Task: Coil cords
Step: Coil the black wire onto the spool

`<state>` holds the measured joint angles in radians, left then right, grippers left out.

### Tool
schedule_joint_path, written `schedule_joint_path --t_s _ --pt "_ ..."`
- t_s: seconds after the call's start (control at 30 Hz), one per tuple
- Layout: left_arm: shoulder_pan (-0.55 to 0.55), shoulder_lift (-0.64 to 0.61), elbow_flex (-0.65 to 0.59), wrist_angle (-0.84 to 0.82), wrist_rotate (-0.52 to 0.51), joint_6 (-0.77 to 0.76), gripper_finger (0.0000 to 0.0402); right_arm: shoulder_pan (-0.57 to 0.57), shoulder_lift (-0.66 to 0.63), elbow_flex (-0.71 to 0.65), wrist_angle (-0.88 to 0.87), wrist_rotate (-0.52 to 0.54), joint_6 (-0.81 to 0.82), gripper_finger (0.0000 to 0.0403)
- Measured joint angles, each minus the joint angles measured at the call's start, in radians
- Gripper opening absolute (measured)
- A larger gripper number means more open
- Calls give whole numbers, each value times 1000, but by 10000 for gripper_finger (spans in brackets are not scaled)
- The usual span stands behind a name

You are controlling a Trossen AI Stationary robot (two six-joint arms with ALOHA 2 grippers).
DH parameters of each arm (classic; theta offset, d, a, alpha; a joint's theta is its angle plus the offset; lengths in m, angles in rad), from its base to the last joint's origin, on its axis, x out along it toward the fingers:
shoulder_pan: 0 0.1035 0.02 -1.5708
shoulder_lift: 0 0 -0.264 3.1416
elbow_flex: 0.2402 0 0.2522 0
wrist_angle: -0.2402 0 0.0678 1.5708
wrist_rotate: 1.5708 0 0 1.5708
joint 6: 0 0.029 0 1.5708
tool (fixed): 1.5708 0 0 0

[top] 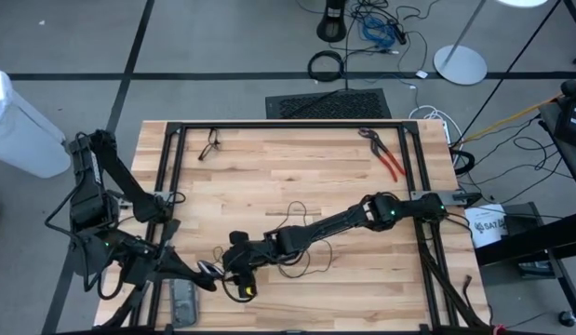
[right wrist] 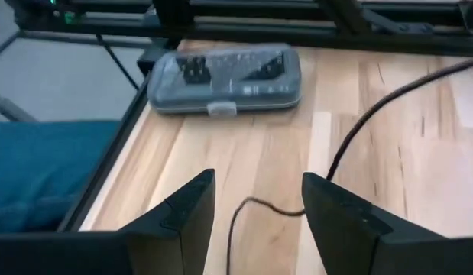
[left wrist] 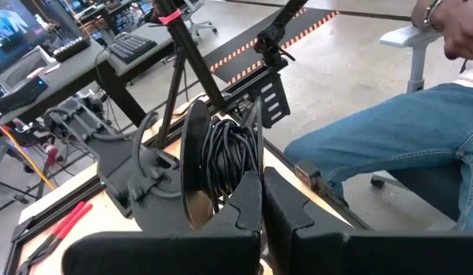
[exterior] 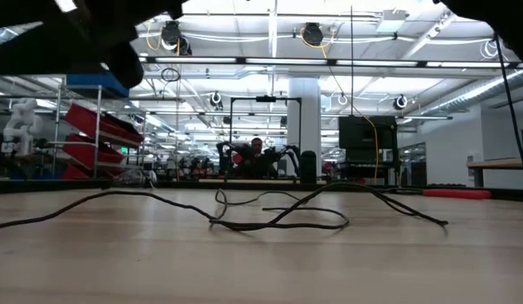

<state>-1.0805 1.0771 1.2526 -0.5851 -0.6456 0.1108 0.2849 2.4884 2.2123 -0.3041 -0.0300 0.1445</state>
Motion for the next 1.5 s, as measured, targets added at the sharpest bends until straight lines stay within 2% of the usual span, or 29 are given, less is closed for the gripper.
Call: schedule_joint_path --t_s 0.3,0.43,1.13,1.3,1.4,1.5 --pt "0 0 0 0 -1 0 2 12 -54 1 -96 14 -9 183" --pt "0 0 0 0 -3 0 2 7 -55 1 -137 60 27 183" --pt "0 0 0 1 -10 1 2 -10 4 -1 23 60 54 178" --pt "0 0 0 1 -10 1 2 -9 4 -1 47 61 54 143" --pt "0 0 0 1 -10 1 2 -7 4 0 35 58 53 100" --pt "0 0 -1 0 -10 1 2 -9 2 0 8 42 46 40"
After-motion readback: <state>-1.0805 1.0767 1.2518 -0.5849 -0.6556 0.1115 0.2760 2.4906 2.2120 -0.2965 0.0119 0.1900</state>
